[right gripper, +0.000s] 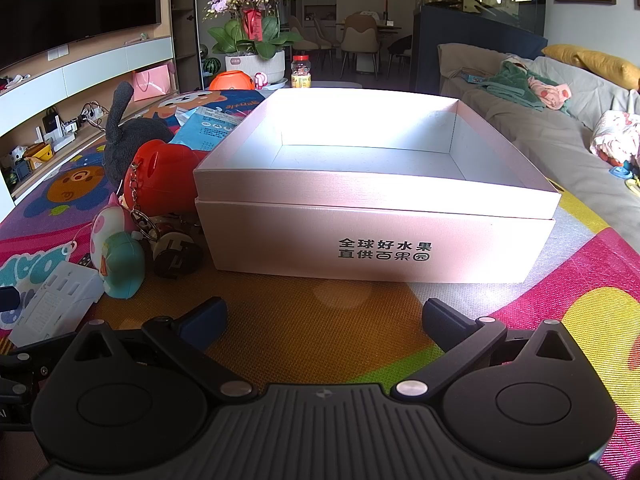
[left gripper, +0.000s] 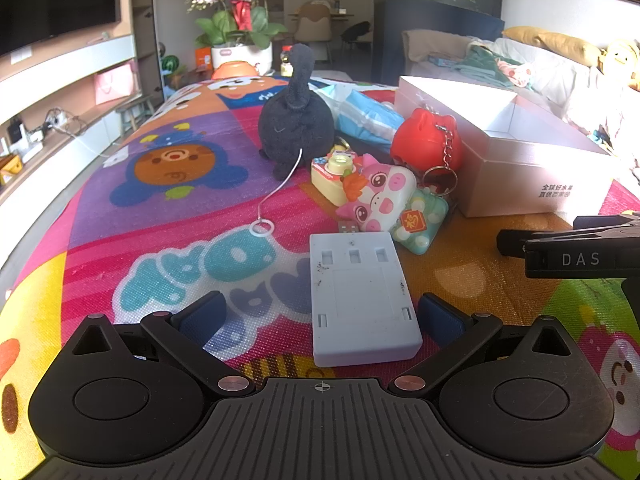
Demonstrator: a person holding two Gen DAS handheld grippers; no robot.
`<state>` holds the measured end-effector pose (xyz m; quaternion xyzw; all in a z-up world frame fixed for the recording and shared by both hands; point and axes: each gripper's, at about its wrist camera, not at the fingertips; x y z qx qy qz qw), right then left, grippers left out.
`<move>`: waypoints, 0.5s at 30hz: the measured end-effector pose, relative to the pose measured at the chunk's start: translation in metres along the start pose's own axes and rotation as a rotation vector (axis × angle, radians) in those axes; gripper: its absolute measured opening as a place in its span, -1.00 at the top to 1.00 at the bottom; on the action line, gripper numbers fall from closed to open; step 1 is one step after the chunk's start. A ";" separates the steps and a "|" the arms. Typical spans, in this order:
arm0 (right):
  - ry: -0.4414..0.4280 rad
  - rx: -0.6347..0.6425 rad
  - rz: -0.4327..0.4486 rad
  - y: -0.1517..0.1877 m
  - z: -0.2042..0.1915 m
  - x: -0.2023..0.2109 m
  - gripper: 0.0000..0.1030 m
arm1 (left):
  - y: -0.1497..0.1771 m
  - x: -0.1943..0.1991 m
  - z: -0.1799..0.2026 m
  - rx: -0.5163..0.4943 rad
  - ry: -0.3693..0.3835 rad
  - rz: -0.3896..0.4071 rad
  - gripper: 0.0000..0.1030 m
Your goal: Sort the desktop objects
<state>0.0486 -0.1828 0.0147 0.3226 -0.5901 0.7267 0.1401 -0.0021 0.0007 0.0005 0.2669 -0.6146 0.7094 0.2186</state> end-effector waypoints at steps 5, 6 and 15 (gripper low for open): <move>0.001 0.001 0.000 0.000 0.000 0.000 -1.00 | 0.000 0.000 0.000 -0.001 -0.003 0.000 -1.00; 0.001 0.001 0.000 0.000 0.000 0.000 -1.00 | 0.000 0.000 0.000 0.000 -0.001 0.000 -1.00; 0.001 0.001 -0.001 0.000 0.002 0.002 -1.00 | 0.000 0.000 0.001 -0.002 -0.003 0.000 -1.00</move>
Point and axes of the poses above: each gripper's, at about its wrist camera, not at the fingertips, and x roughly against the way its jaws point, z to its right, y to its underside, and after that the axes turned 8 degrees about x, right-handed
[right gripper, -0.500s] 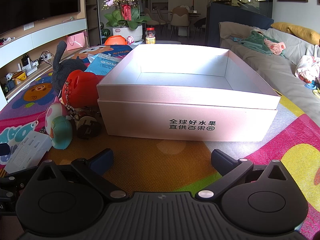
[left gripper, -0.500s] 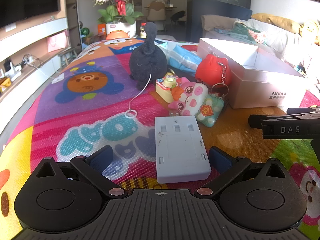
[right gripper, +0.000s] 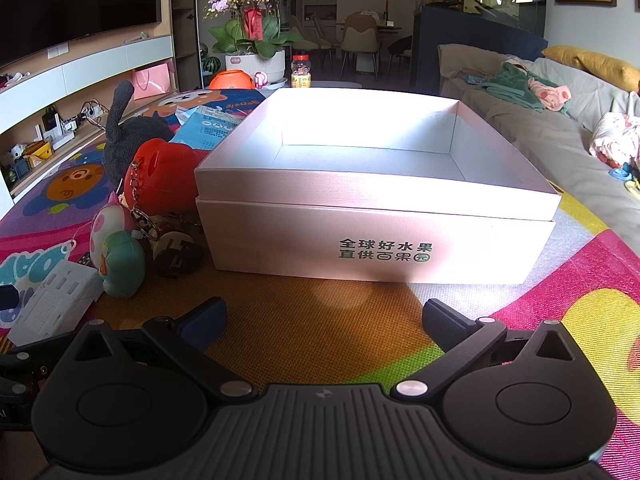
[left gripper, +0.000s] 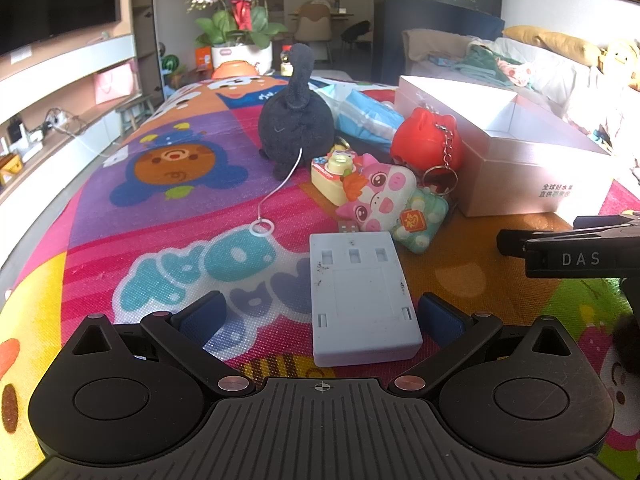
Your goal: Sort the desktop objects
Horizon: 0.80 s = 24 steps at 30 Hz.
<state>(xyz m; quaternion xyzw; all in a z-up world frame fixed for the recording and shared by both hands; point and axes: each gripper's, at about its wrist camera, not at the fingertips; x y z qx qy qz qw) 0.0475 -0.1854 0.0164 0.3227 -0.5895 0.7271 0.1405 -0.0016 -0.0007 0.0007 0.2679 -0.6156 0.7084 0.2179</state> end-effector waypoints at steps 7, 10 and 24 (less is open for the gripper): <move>0.006 -0.005 -0.073 0.001 -0.009 0.007 -1.00 | -0.002 -0.002 -0.001 -0.009 0.014 -0.022 -1.00; -0.005 -0.001 -0.100 0.001 -0.008 0.011 -1.00 | -0.003 -0.002 -0.002 -0.023 0.026 -0.039 -1.00; -0.055 0.364 0.252 -0.040 -0.072 0.052 -0.67 | -0.008 0.001 -0.044 0.071 -0.083 -0.004 -1.00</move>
Point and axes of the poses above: each gripper's, at about its wrist camera, not at the fingertips, and x roughly against the way its jaws point, z to its right, y to its underside, and after that the axes turned 8 degrees about x, right-handed
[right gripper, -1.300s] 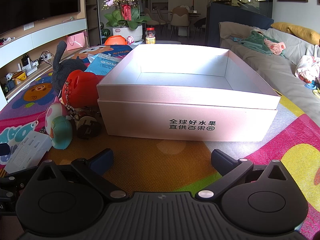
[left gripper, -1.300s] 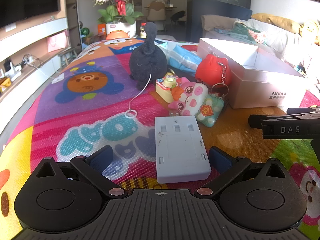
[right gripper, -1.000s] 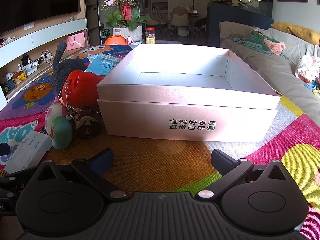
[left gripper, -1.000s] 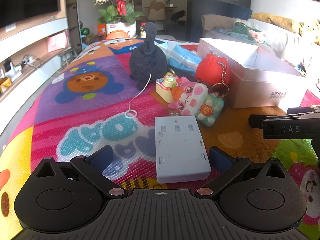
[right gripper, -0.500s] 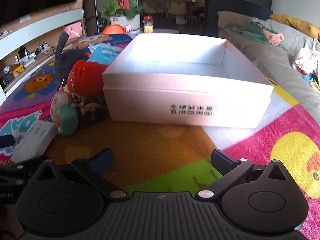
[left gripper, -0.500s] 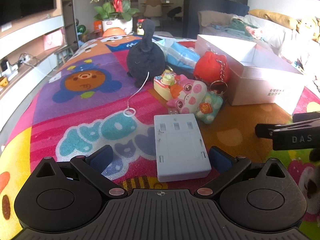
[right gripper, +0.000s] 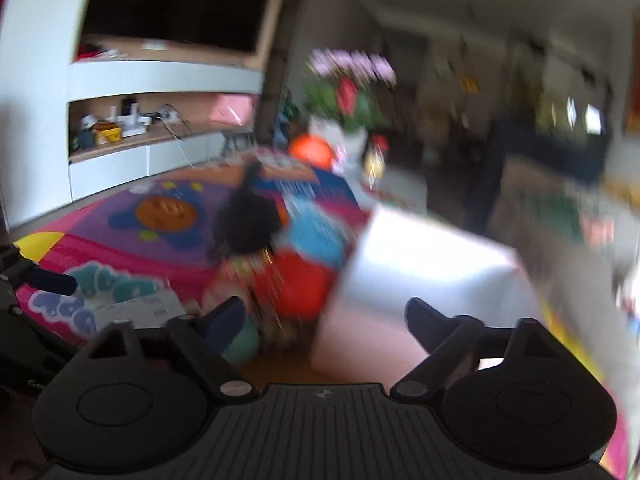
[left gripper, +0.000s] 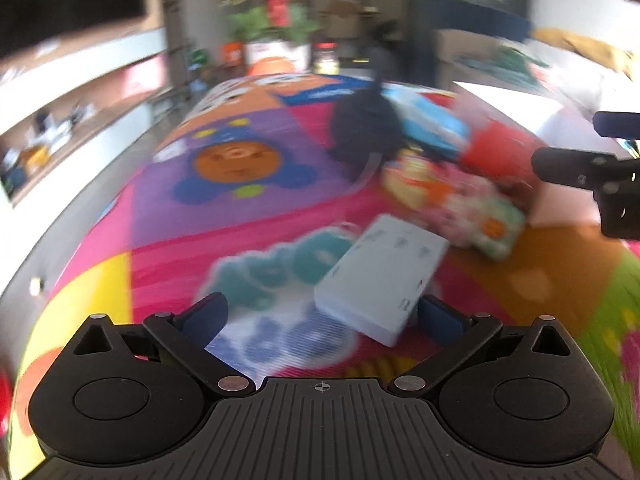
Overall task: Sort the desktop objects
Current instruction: 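Grasp the red hooded doll keychain with the right tool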
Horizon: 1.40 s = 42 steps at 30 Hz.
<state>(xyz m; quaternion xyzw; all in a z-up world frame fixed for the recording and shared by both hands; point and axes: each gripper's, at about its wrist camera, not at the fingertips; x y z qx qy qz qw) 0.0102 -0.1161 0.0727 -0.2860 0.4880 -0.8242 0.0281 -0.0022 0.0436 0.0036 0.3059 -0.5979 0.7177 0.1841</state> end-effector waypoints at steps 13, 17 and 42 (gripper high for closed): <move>-0.032 0.124 -0.063 -0.012 -0.026 -0.050 0.00 | -0.001 0.001 -0.010 0.033 0.021 0.001 -1.00; -0.119 0.078 -0.073 0.003 -0.016 -0.005 0.00 | -0.001 -0.001 -0.008 0.022 0.009 -0.004 -1.00; 0.088 -0.364 -0.013 0.101 0.057 0.060 -0.96 | -0.015 0.030 0.035 -0.161 0.284 0.096 -1.00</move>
Point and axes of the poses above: each gripper's, at about its wrist camera, not at the fingertips, and x roughly against the way its jaws point, z to its right, y to its underside, and after that the axes turned 8 degrees about x, right-handed
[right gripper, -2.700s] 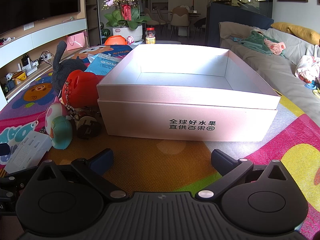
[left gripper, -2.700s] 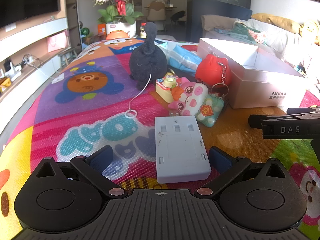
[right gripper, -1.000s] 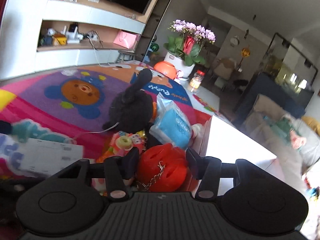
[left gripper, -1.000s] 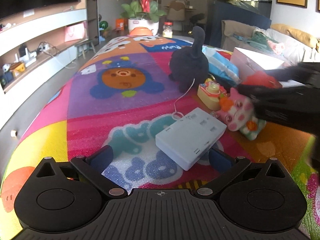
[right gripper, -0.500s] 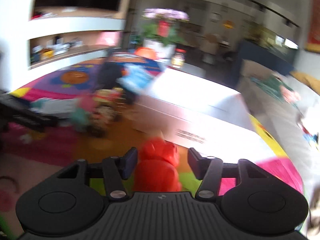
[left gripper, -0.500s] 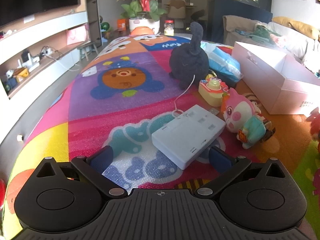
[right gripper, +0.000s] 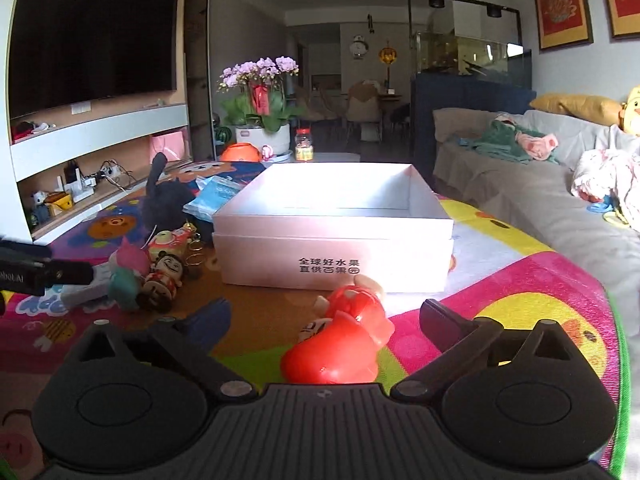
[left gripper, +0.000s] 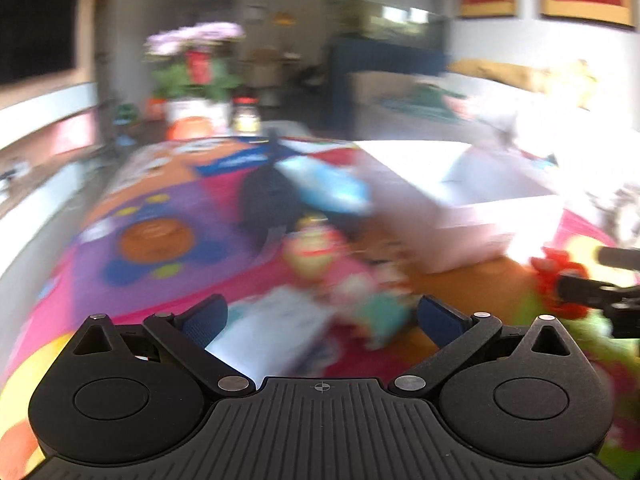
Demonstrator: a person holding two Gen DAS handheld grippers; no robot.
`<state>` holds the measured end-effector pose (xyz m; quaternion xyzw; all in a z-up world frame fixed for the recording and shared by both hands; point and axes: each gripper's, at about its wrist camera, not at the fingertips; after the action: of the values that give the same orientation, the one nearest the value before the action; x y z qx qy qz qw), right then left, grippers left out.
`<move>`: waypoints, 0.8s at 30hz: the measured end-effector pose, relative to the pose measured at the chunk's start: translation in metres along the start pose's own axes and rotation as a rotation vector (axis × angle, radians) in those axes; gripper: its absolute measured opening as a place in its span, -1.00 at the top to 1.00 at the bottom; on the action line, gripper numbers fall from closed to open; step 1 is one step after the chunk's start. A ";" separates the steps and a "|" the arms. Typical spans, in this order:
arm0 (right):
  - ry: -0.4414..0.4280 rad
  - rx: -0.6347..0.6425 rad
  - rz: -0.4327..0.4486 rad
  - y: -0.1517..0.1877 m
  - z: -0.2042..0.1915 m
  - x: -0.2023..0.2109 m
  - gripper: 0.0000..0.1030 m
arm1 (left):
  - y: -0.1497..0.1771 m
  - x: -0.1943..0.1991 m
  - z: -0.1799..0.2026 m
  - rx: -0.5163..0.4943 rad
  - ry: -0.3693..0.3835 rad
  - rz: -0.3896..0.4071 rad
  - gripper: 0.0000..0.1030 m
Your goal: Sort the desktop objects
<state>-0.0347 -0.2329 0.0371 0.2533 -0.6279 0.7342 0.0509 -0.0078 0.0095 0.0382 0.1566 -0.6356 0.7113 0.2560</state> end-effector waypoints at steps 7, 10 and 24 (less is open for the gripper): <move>0.010 -0.061 0.017 0.003 0.008 0.002 -1.00 | 0.006 -0.030 0.034 -0.123 0.145 -0.081 -1.00; 0.015 -0.088 0.020 0.004 0.011 0.002 -1.00 | 0.014 -0.016 0.047 -0.188 0.265 -0.064 -1.00; 0.030 -0.128 0.016 0.005 0.015 0.000 -1.00 | 0.003 -0.038 0.026 -0.164 0.034 -0.024 -1.00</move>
<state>-0.0322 -0.2486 0.0337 0.2338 -0.6748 0.6964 0.0706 0.0186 -0.0223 0.0185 0.1307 -0.6855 0.6561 0.2873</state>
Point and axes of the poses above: each gripper's, at about its wrist camera, not at the fingertips, and x roughly against the way its jaws point, z to its right, y to its underside, and after that the axes turned 8 degrees about x, right-handed
